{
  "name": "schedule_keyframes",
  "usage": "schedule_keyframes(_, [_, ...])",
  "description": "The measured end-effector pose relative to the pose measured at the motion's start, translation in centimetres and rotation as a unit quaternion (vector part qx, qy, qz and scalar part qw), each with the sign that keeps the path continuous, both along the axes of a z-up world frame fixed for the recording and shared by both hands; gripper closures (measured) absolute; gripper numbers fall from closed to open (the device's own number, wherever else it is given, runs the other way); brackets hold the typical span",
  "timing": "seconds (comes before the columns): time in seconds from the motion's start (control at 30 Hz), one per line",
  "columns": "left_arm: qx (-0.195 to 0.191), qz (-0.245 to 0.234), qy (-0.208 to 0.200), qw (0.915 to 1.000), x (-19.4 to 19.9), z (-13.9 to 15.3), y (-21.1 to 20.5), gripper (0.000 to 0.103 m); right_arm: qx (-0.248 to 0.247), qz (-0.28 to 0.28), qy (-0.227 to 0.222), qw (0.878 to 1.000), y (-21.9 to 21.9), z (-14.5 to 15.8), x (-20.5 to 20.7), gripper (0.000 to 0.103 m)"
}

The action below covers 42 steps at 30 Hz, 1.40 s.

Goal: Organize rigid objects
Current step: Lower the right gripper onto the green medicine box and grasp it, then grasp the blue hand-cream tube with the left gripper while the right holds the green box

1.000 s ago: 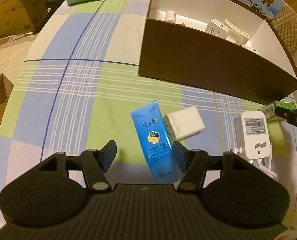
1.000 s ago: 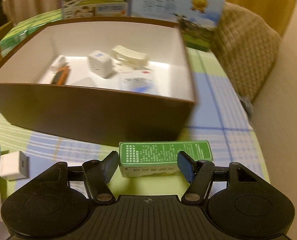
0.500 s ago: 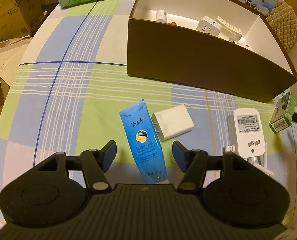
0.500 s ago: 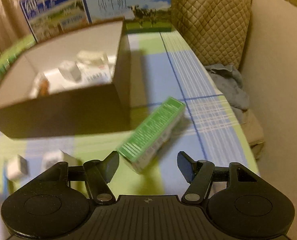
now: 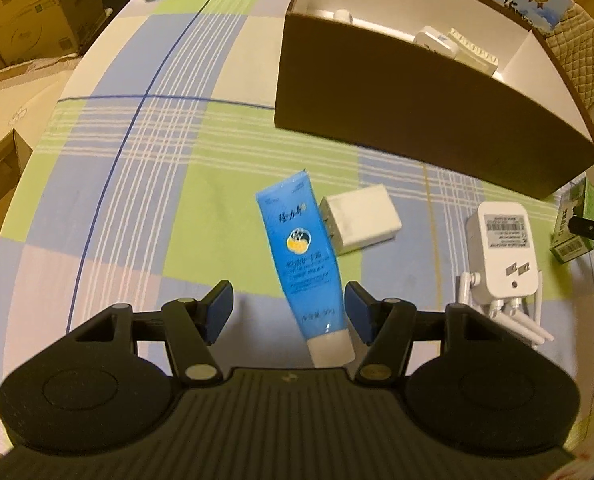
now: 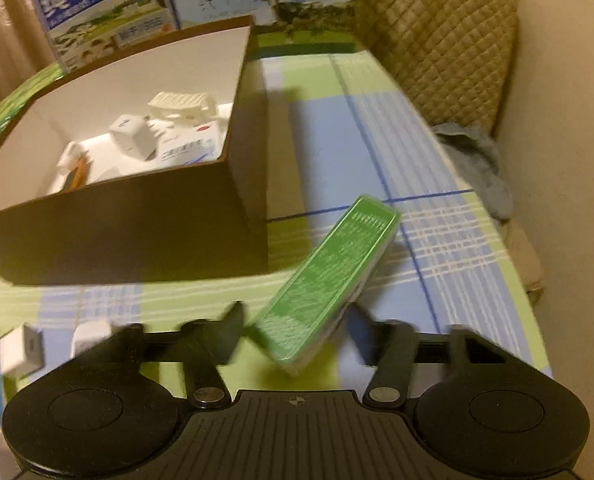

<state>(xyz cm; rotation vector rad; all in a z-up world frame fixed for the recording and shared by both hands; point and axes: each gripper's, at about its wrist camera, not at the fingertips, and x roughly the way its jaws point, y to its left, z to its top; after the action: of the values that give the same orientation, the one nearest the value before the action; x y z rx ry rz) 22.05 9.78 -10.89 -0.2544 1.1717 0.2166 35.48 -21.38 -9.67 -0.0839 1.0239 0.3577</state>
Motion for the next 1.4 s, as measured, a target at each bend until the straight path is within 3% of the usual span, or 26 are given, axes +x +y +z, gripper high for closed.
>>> schedule_keyframes(0.17, [-0.004, -0.011, 0.007, 0.9999, 0.0, -0.6, -0.9, 0.045, -0.002, 0.033, -0.001, 0.999, -1.0, 0.2, -0.9, 0.071])
schedule_keyframes(0.33, [-0.009, -0.02, 0.014, 0.9997, 0.5, -1.5, -1.7, 0.045, -0.015, 0.063, 0.003, 0.998, -2.5, 0.6, -2.4, 0.076])
schedule_keyframes(0.57, [-0.019, -0.016, 0.018, 0.9995, 0.7, -2.7, -1.8, 0.055, -0.028, 0.08, 0.024, 0.996, -4.4, 0.8, -5.0, 0.076])
schedule_keyframes(0.7, [-0.019, -0.014, 0.017, 0.9996, 0.5, -3.4, -2.0, 0.07, -0.026, 0.081, 0.025, 0.996, -4.9, 0.9, -6.1, 0.076])
schedule_keyframes(0.87, [-0.01, -0.018, 0.009, 0.9997, -0.1, -3.4, -1.8, 0.073, -0.024, 0.087, 0.027, 0.996, -4.7, 1.0, -6.4, 0.076])
schedule_keyframes(1.1, [0.049, -0.029, 0.02, 0.9982, -2.8, -3.3, -1.0, 0.074, -0.023, 0.092, 0.024, 0.995, -4.9, 0.9, -6.6, 0.076])
schedule_keyframes(1.17, [0.044, -0.03, 0.023, 0.9983, -3.5, -3.3, -0.6, 0.074, -0.026, 0.094, 0.024, 0.995, -5.0, 0.9, -6.6, 0.076])
schedule_keyframes(1.3, [-0.003, 0.001, 0.014, 0.9999, -4.3, -3.3, 0.7, 0.07, -0.024, 0.091, 0.031, 0.995, -5.2, 0.5, -6.6, 0.076])
schedule_keyframes(1.4, [-0.003, 0.012, 0.012, 0.9999, -4.0, -3.3, 0.8, 0.07, -0.027, 0.092, 0.03, 0.995, -5.1, 0.5, -6.7, 0.076])
